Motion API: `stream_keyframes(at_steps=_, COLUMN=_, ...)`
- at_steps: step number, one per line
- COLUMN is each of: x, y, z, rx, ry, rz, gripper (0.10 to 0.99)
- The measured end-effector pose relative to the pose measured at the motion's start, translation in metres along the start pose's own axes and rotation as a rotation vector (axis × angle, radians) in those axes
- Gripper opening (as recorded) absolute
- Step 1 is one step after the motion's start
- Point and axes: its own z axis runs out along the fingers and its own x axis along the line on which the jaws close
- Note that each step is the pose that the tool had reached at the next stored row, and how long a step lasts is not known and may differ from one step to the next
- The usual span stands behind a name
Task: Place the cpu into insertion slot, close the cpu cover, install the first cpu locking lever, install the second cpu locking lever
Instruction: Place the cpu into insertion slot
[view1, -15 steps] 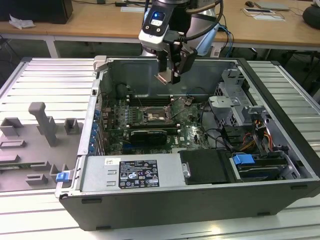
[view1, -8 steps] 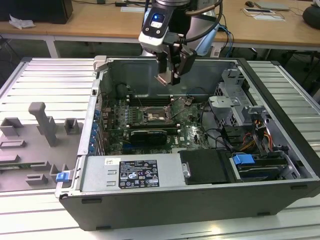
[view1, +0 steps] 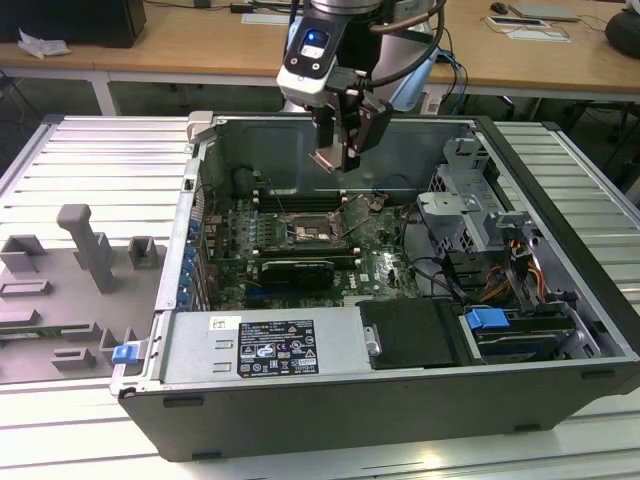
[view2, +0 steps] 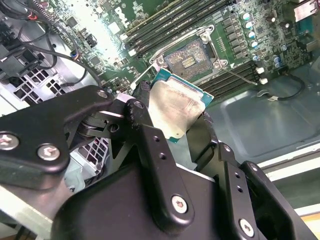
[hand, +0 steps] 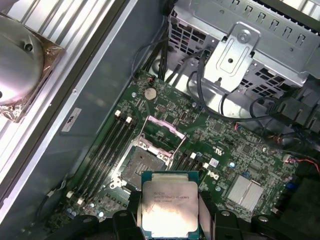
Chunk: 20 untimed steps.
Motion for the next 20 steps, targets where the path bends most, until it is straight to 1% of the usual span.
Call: stream_keyframes(at_steps=20, x=-0.0001, y=-0.0006, z=0.0063, rx=0.0, ry=-0.0009, rz=0.013, gripper=0.537)
